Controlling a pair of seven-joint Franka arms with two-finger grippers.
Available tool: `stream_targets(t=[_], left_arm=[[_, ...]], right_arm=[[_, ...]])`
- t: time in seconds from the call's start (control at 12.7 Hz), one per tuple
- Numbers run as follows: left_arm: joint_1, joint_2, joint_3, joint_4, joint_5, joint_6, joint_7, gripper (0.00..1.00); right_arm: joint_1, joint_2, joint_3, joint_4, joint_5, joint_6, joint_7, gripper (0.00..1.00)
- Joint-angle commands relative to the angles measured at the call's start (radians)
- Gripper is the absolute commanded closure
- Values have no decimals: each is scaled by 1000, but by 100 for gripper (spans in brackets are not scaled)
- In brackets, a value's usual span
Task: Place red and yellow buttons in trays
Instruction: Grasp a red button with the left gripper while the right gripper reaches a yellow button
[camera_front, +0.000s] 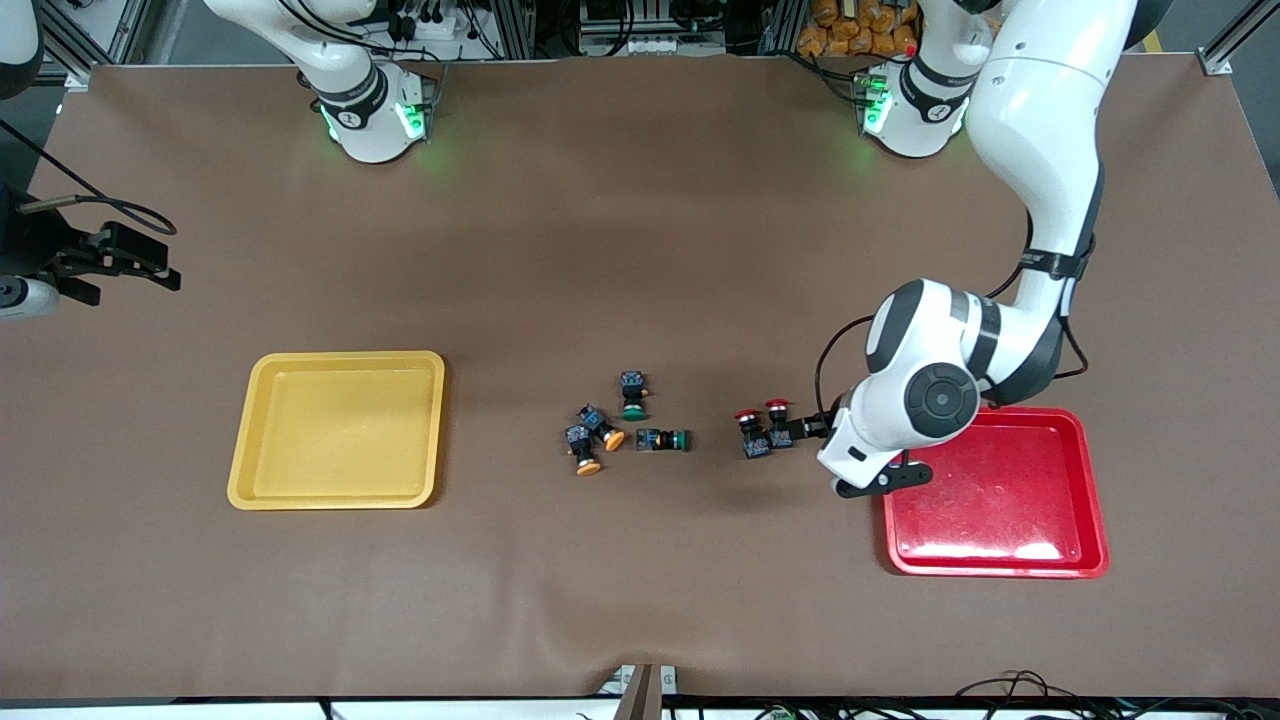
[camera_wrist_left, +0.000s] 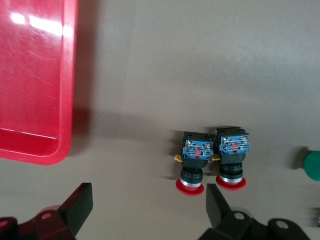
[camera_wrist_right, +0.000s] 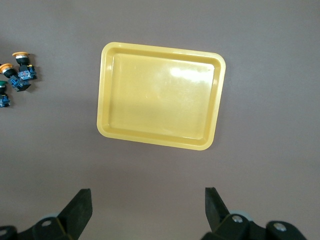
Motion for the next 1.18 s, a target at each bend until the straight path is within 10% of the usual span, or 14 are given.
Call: stream_targets(t=[0.0, 1.1], left_arm=[[-19, 26, 6, 10, -23, 4, -16, 0], [-51, 144, 6, 3, -40, 136, -5, 0]], right_arm=[[-14, 23, 1, 22, 11, -6, -2, 0], [129, 346, 4, 68, 220, 170, 8, 0]])
